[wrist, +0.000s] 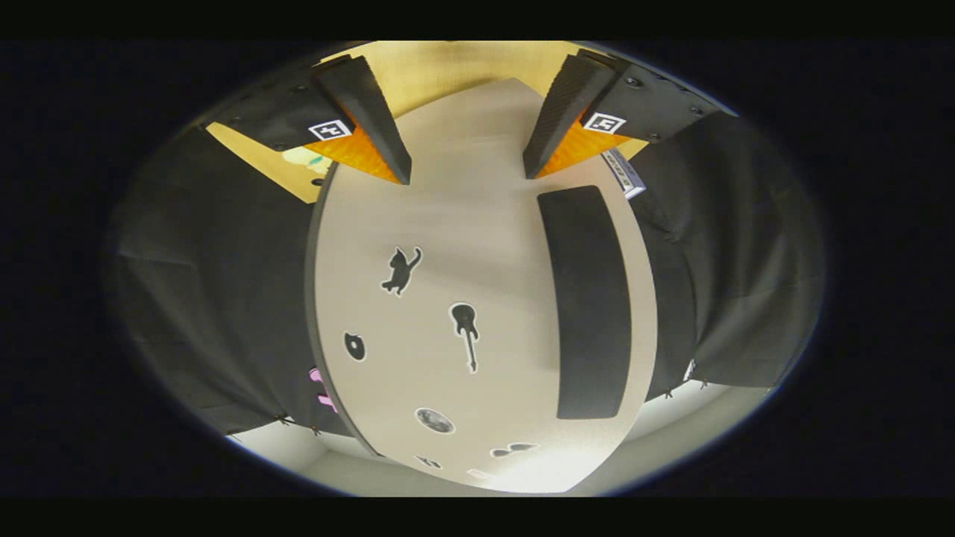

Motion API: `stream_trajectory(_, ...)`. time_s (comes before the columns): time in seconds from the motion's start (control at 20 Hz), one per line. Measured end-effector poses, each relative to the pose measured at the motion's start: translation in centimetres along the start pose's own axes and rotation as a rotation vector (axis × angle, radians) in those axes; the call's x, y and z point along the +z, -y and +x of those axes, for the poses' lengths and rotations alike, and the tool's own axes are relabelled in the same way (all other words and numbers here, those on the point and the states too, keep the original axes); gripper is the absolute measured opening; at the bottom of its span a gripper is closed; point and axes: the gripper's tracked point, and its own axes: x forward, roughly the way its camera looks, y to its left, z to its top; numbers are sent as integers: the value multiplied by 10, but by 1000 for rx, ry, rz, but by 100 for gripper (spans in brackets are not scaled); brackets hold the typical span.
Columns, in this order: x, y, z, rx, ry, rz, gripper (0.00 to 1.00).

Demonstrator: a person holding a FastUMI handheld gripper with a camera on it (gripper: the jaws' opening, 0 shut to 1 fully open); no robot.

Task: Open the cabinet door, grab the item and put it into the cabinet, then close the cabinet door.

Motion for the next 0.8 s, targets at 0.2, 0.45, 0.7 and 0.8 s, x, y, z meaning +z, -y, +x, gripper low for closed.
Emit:
stream_trajectory(0.2, 0, -15, 34, -17, 5, 3, 97)
stream_trajectory(0.45, 4, -34, 62, -68, 12, -27, 97)
stream_trajectory(0.7, 11, -55, 74, -105, 19, -56, 97)
stream_trajectory(0.8, 11, -57, 83, -110, 21, -57, 97)
